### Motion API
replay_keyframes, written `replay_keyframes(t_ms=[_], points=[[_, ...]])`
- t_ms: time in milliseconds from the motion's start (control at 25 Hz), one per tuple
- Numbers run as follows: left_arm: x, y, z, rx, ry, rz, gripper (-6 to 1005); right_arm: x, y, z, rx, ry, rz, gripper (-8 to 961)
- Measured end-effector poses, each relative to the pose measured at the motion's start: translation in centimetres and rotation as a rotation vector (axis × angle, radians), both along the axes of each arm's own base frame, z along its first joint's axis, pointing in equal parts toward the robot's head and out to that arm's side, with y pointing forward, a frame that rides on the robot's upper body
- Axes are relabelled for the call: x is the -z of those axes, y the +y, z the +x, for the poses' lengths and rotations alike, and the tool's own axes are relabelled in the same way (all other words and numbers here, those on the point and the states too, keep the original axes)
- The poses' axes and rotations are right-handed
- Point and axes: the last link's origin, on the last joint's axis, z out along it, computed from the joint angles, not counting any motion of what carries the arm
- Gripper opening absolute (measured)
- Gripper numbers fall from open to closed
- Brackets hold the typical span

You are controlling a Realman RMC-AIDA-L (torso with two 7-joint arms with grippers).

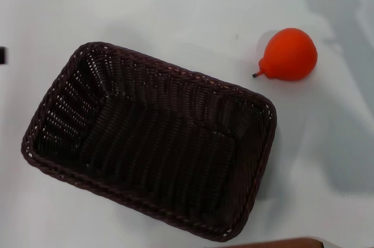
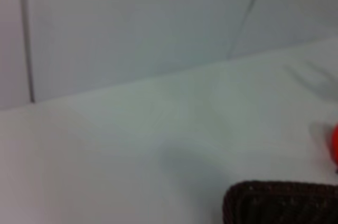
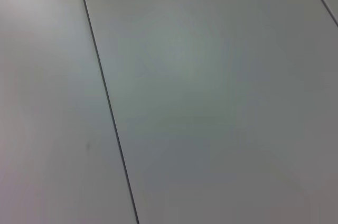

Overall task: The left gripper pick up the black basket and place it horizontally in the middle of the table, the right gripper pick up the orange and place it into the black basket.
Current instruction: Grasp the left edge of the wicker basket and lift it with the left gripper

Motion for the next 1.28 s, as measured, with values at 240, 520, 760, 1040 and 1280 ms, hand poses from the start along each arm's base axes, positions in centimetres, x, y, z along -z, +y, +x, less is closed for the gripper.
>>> replay_keyframes(t_ms=[240,520,760,1040,1280], points=[[3.3,1.7,1.7,-0.029,0.127,-0.099,781,0.2,0.6,-0.3,-0.009,0.020,-0.016,812],[7.3,3.3,1.1,-0.105,0.235,-0.198,782,0.4,1.3,-0.1,0.015,0.047,-0.040,813],[9.5,4.2,0.8,-0.129,0.271,-0.266,781,0.5,1.7,-0.1,0.028,0.051,-0.050,814],[11.6,4.9,0.5,-0.162,0.288,-0.323,782,0.6,1.9,0.2,0.050,0.050,-0.061,810],[12.4,4.9,0.5,-0.151,0.299,-0.370,716,0.7,2.4,0.5,0.078,0.049,-0.074,809]])
